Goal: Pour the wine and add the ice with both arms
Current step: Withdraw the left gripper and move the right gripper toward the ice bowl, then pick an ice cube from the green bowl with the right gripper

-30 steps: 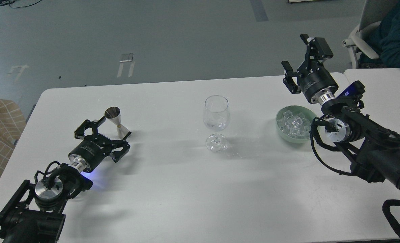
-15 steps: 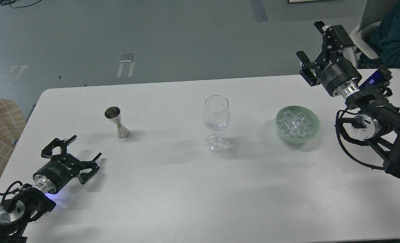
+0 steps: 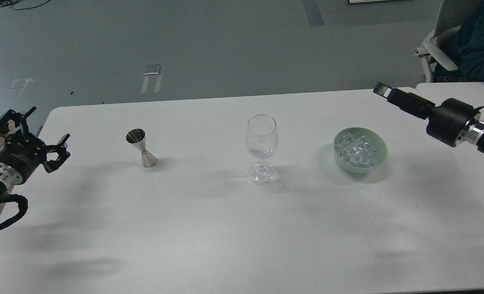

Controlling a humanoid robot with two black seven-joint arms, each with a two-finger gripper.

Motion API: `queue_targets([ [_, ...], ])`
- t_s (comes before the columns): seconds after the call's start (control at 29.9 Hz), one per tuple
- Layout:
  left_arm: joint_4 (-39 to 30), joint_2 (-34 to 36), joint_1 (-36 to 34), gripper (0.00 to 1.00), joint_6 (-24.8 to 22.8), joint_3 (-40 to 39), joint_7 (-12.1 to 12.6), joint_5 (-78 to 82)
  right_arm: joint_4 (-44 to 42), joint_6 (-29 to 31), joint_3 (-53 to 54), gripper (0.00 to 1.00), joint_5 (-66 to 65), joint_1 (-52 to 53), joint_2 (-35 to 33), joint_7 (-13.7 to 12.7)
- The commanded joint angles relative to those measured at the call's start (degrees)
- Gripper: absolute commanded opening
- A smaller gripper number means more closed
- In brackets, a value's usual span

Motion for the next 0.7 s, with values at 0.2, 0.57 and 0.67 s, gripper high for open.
queue_targets([
  [0.2, -0.18, -1.44, -4.11, 0.98, 0.01, 0.32, -0.83, 0.41, -10.63, -0.49, -5.02, 0.86, -9.3, 1.08, 6.53, -0.03],
  [0.57, -0.79, -2.14, -4.19, 0.98, 0.01, 0.32, -0.83, 0.33, -14.25, -0.49, -9.51, 0.52, -11.6, 2.66, 10.06, 0.14],
  [0.67, -0.79, -2.23, -4.19, 0.98, 0.01, 0.32, -0.83, 0.33, -14.42, -0.4, -11.26, 0.52, -11.59, 3.97, 10.06, -0.03],
])
